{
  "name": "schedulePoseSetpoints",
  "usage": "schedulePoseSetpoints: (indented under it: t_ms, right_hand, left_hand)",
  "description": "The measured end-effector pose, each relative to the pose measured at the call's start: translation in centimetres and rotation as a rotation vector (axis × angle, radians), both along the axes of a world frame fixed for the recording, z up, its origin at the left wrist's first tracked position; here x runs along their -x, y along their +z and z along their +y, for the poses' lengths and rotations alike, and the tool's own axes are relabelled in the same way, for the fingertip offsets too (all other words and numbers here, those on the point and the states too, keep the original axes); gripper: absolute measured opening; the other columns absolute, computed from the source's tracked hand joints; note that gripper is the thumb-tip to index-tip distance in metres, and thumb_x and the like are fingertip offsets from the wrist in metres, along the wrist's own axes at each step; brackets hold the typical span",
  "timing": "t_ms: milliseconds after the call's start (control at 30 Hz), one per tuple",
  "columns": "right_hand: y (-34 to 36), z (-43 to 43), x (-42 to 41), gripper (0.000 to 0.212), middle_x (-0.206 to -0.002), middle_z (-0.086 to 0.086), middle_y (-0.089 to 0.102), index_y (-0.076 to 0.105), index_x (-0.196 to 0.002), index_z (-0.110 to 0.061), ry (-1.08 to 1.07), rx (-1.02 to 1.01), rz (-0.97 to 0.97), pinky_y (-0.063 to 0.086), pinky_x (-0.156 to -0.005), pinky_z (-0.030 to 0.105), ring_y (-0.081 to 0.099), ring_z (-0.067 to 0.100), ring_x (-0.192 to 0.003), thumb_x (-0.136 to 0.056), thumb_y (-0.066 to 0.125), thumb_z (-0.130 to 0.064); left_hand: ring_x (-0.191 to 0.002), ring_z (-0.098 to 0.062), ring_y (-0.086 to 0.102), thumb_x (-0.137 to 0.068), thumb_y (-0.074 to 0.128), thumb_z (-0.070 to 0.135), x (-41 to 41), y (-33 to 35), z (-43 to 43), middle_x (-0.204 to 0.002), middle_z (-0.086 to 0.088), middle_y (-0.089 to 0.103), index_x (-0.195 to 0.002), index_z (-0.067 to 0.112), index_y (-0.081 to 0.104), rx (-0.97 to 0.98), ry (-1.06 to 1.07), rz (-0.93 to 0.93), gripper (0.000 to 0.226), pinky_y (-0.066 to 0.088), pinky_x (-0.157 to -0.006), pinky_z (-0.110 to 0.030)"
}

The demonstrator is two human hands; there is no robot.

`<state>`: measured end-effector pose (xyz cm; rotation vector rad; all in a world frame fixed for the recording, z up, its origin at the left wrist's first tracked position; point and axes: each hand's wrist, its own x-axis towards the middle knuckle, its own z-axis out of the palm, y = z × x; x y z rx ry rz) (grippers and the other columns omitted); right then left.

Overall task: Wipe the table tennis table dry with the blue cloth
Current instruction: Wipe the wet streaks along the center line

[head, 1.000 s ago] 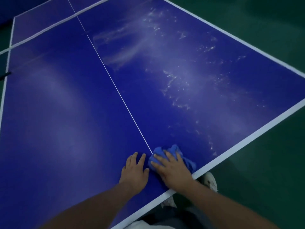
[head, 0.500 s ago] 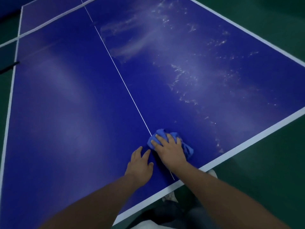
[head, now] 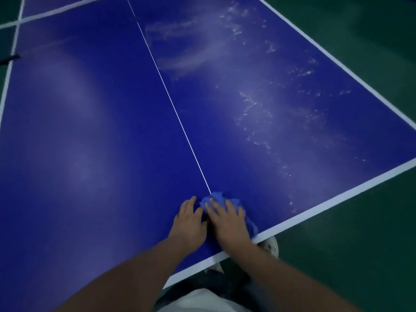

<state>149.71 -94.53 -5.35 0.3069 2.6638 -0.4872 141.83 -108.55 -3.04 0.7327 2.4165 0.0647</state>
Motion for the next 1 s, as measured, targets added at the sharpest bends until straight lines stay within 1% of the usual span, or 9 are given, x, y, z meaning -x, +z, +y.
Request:
schedulePoseSetpoints:
  t_ms: [167, 233, 300, 367, 500, 600, 733, 900, 1000]
  right_hand:
    - [-0.1, 3.8, -0.7, 0.057, -0.153, -0.002, 0.046, 0.051, -0.144, -0.030, -0.009, -0.132, -0.036, 0.048, -0.086, 0.060, 0.055, 0.041, -0.124, -0.087, 0.050, -0.026]
    - [1.1, 8.0, 0.6, 0.064, -0.165, -0.004, 0.021, 0.028, -0.156, -0.034, -0.173, -0.192, -0.052, 0.038, -0.101, 0.058, 0.034, 0.041, -0.139, -0.097, 0.046, -0.017]
    - [2.7, 10.1, 1.8, 0.061, -0.166, -0.005, 0.013, 0.019, -0.157, -0.033, -0.397, -0.185, -0.083, 0.036, -0.105, 0.054, 0.028, 0.036, -0.141, -0.102, 0.040, -0.018]
    - [4.2, 8.5, 3.0, 0.056, -0.164, -0.004, 0.023, 0.026, -0.156, -0.031, -0.406, -0.150, -0.024, 0.040, -0.101, 0.052, 0.037, 0.035, -0.136, -0.103, 0.040, -0.021]
    - [2.2, -0.7, 1.5, 0.051, -0.143, -0.005, 0.056, 0.059, -0.133, -0.035, -0.039, -0.108, -0.050, 0.057, -0.077, 0.054, 0.058, 0.032, -0.117, -0.084, 0.043, -0.036]
    - [0.2, -2.3, -2.7, 0.065, -0.148, -0.009, 0.051, 0.050, -0.139, -0.040, 0.043, -0.015, -0.206, 0.056, -0.084, 0.055, 0.055, 0.028, -0.128, -0.075, 0.058, -0.041]
    - [0.3, 5.5, -5.2, 0.062, -0.148, -0.004, 0.053, 0.047, -0.140, -0.036, -0.022, -0.124, -0.105, 0.055, -0.079, 0.058, 0.063, 0.037, -0.116, -0.079, 0.040, -0.031]
    - [1.0, 18.0, -2.2, 0.054, -0.168, -0.009, 0.008, 0.018, -0.158, -0.040, -0.324, -0.220, -0.075, 0.025, -0.114, 0.058, 0.019, 0.040, -0.148, -0.107, 0.033, -0.028]
    - [1.5, 20.6, 1.2, 0.051, -0.168, -0.010, 0.004, 0.016, -0.158, -0.039, -0.474, -0.179, -0.067, 0.019, -0.118, 0.057, 0.012, 0.037, -0.150, -0.109, 0.028, -0.037]
  left_hand:
    - [-0.154, -0.026, -0.007, -0.104, 0.039, 0.037, -0.4, -0.2, -0.6, -0.167, -0.003, -0.008, -0.160, 0.021, 0.010, 0.013, -0.024, -0.010, 0.065, 0.014, -0.123, -0.044]
    - [-0.153, -0.026, -0.007, -0.105, 0.038, 0.038, -0.4, -0.2, -0.5, -0.167, -0.003, -0.007, -0.160, 0.021, 0.010, 0.007, -0.006, -0.012, 0.064, 0.013, -0.124, -0.045]
    - [-0.153, -0.025, -0.004, -0.105, 0.037, 0.039, -0.4, -0.1, -0.2, -0.167, -0.003, -0.002, -0.159, 0.021, 0.017, -0.033, 0.053, -0.032, 0.060, 0.014, -0.124, -0.045]
    - [-0.153, -0.023, 0.003, -0.106, 0.036, 0.038, -0.5, 0.0, 0.1, -0.166, -0.003, 0.008, -0.155, 0.022, 0.027, -0.090, 0.122, -0.014, 0.053, 0.018, -0.122, -0.044]
    - [-0.150, -0.025, 0.013, -0.102, 0.043, 0.029, -0.6, -0.2, 0.5, -0.163, -0.007, 0.017, -0.151, 0.019, 0.035, -0.176, 0.294, 0.085, 0.050, 0.022, -0.118, -0.042]
    - [-0.152, -0.026, 0.007, -0.099, 0.048, 0.026, -1.4, -1.0, 0.2, -0.165, -0.006, 0.009, -0.155, 0.022, 0.025, -0.166, 0.297, 0.068, 0.061, 0.014, -0.122, -0.043]
    - [-0.149, -0.030, 0.018, -0.098, 0.051, 0.024, -2.7, -2.1, -0.1, -0.164, -0.010, 0.018, -0.153, 0.019, 0.036, -0.172, 0.196, 0.111, 0.057, 0.017, -0.120, -0.047]
    - [-0.150, -0.026, 0.012, -0.100, 0.049, 0.025, -3.8, -1.7, 2.8, -0.163, -0.007, 0.015, -0.153, 0.019, 0.033, -0.200, 0.354, 0.090, 0.056, 0.017, -0.123, -0.043]
    - [-0.149, -0.025, 0.014, -0.100, 0.051, 0.021, -4.0, -1.3, 3.5, -0.162, -0.007, 0.018, -0.152, 0.016, 0.035, -0.217, 0.517, 0.103, 0.055, 0.019, -0.122, -0.045]
